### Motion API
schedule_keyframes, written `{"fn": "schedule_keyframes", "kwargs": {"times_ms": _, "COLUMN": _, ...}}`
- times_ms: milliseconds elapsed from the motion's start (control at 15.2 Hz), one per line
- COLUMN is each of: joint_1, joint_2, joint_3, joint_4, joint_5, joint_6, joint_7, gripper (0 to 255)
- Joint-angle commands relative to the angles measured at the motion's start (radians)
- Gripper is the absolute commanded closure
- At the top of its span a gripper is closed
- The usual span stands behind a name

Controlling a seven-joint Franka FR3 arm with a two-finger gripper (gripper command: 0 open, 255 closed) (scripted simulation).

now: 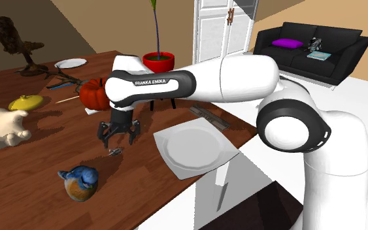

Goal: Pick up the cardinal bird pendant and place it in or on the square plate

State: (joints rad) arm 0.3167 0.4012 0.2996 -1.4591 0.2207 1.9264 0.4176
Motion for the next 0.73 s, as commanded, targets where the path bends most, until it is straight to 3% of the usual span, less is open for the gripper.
{"fn": "schedule_keyframes", "kwargs": {"times_ms": 0, "joint_1": 0.004, "joint_2": 0.006, "joint_3": 0.001, "joint_4": -0.018, "joint_5": 0.0, "joint_6": 0.026, "joint_7": -0.002, "gripper": 0}}
{"fn": "schedule_keyframes", "kwargs": {"times_ms": 594, "joint_1": 0.007, "joint_2": 0.011, "joint_3": 0.001, "joint_4": -0.031, "joint_5": -0.001, "joint_6": 0.044, "joint_7": -0.002, "gripper": 0}}
{"fn": "schedule_keyframes", "kwargs": {"times_ms": 660, "joint_1": 0.007, "joint_2": 0.011, "joint_3": 0.001, "joint_4": -0.031, "joint_5": -0.001, "joint_6": 0.044, "joint_7": -0.002, "gripper": 255}}
